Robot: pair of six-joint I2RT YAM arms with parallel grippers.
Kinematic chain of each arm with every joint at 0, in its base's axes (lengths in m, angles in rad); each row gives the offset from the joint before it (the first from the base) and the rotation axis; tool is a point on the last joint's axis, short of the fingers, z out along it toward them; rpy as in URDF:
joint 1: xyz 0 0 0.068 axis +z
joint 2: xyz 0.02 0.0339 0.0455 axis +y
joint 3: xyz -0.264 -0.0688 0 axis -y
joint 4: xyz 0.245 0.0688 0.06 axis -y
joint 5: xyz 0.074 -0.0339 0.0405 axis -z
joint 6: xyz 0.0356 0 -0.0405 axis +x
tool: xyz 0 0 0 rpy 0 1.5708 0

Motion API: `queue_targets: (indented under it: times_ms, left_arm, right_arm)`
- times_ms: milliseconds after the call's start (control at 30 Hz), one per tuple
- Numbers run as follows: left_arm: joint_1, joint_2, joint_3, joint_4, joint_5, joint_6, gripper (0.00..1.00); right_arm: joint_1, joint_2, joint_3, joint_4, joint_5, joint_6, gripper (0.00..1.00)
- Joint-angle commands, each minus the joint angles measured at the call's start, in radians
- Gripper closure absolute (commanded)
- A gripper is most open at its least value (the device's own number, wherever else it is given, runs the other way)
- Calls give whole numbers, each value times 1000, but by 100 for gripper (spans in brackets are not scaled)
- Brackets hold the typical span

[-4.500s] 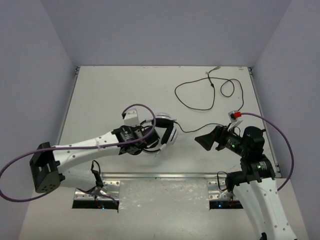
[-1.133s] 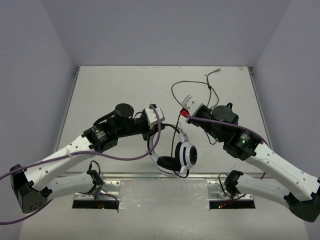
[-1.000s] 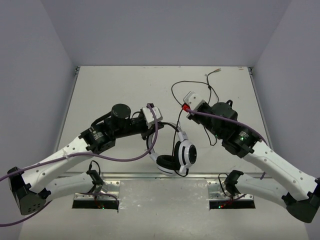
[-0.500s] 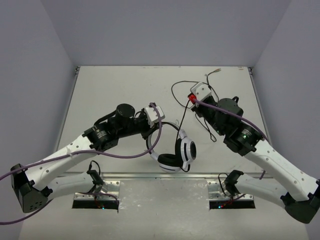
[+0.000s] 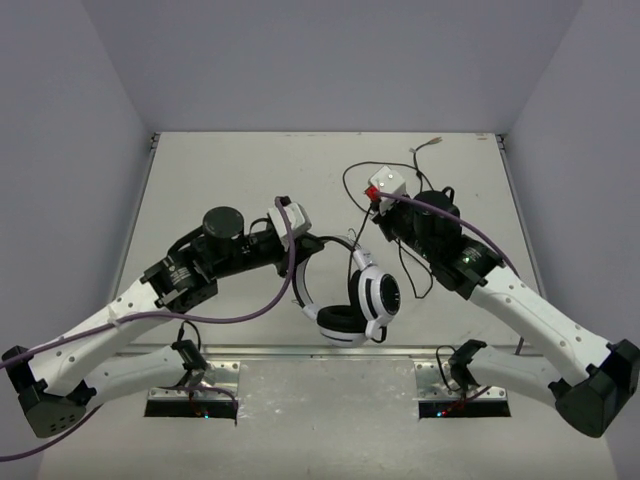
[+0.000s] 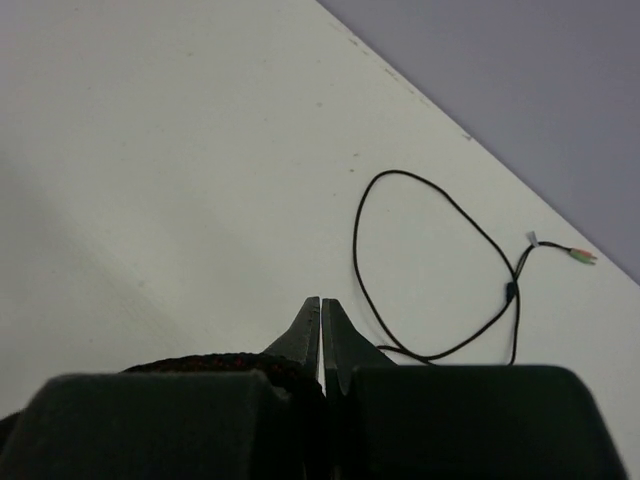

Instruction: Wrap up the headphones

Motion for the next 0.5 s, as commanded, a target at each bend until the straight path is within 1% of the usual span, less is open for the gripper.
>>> queue_targets:
  times_ms: [0, 100, 167, 200, 267, 300, 367, 400, 433, 467]
  left_arm:
    - [-8, -47, 103, 126, 10, -79, 99]
    - [-8, -62, 123, 170, -80, -130, 100]
    - [-8, -67, 146, 184, -114, -168, 100]
    - [-8, -55, 159, 180, -148, -204, 100]
    - [-8, -43, 204, 168, -208, -271, 100]
    - [-8, -39, 216, 163, -286, -292, 100]
    - [-8, -46, 233, 177, -361, -347, 100]
    - [-8, -56, 238, 183, -410, -361, 99]
    - [-8, -61, 244, 192, -423, -383, 100]
    - [-8, -64, 259, 209, -430, -395, 100]
  right_arm:
    - [-23, 36, -26, 44, -93, 77, 99]
    - [-26, 41, -70, 78, -139, 129, 98]
    - [-29, 52, -81, 95, -200, 164, 99]
    - [-30, 65, -81, 93, -252, 207, 98]
    - [-30, 73, -81, 93, -288, 227, 99]
    - [-30, 72, -98, 116, -292, 252, 98]
    - [-32, 44, -141, 170, -309, 276, 98]
    - [-37, 33, -196, 240, -335, 301, 94]
    - [-38, 14, -225, 280, -423, 309, 89]
    - [-38, 9, -276, 320, -467, 318, 85]
